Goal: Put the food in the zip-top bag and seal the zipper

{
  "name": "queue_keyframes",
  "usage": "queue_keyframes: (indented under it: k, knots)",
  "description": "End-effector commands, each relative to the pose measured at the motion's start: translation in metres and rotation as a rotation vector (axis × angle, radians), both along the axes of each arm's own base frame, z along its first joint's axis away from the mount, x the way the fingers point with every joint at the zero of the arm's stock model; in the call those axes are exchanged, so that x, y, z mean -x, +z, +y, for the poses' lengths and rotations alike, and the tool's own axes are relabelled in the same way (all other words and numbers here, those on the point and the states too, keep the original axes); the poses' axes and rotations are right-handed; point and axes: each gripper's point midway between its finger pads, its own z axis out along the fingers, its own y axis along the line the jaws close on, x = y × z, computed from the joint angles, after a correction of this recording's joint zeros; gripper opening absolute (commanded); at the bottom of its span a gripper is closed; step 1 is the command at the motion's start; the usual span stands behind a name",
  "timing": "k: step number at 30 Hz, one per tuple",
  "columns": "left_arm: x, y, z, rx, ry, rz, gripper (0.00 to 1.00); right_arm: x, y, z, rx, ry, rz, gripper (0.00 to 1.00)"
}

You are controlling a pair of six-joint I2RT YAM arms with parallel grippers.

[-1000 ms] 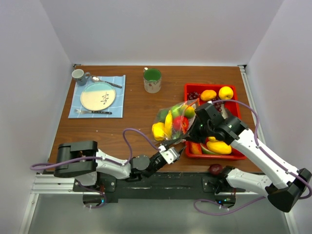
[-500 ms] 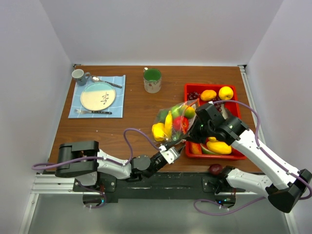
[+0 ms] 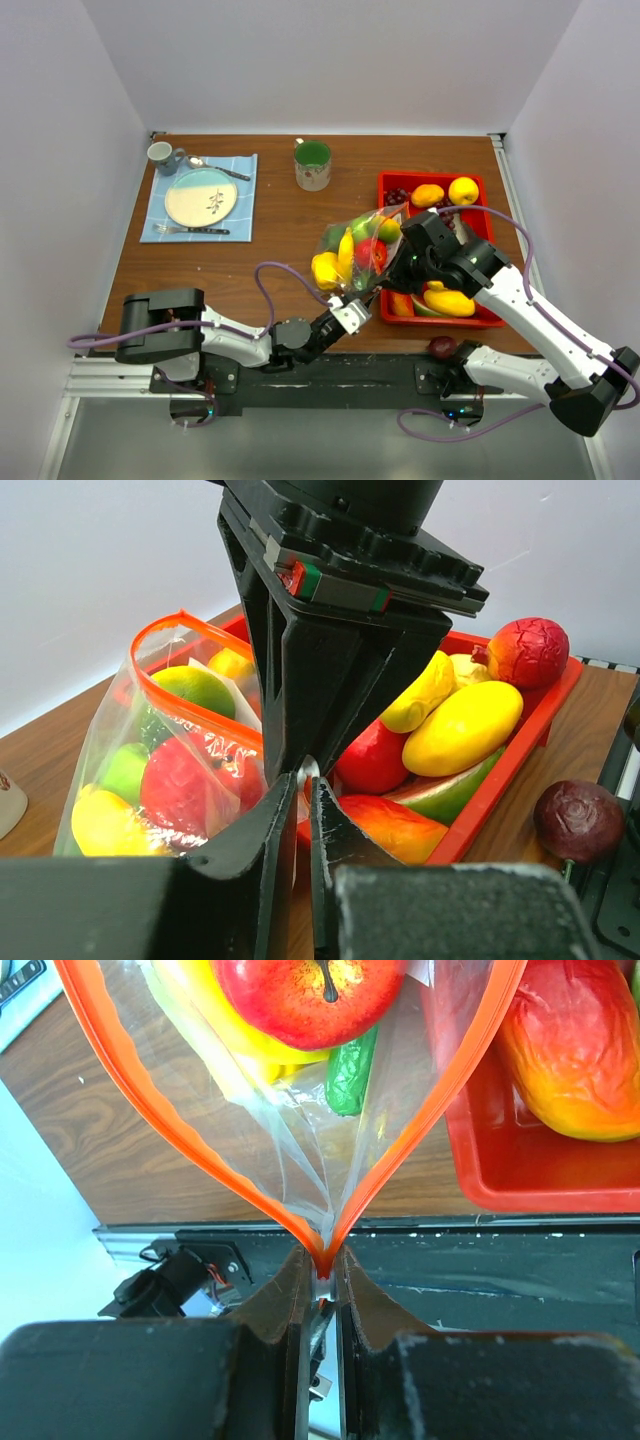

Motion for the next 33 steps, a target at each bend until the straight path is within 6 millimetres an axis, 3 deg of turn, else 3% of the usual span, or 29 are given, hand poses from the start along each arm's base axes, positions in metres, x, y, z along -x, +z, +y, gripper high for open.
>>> queue_keyframes:
  k: [1, 5, 14, 16, 20, 33]
  knots:
    - [0.001, 0.023, -0.005, 0.091, 0.002, 0.011, 0.12, -0.005, 0.018, 0.005, -0.043, -0.022, -0.035, 0.00]
    - [0.002, 0.021, -0.006, 0.075, -0.004, 0.011, 0.00, -0.006, 0.017, 0.005, -0.044, -0.022, -0.036, 0.00]
    - [0.004, 0.015, -0.003, 0.064, -0.013, 0.029, 0.00, -0.007, 0.019, 0.007, -0.051, -0.026, -0.041, 0.00]
    - [0.002, 0.013, -0.005, 0.057, 0.002, 0.050, 0.13, -0.008, 0.020, 0.007, -0.052, -0.026, -0.042, 0.00]
    - [0.002, 0.005, -0.005, 0.047, -0.004, 0.072, 0.27, -0.008, 0.022, 0.008, -0.055, -0.026, -0.041, 0.00]
    - [-0.008, -0.004, -0.014, 0.037, 0.004, 0.081, 0.28, -0.007, 0.026, 0.008, -0.060, -0.024, -0.041, 0.00]
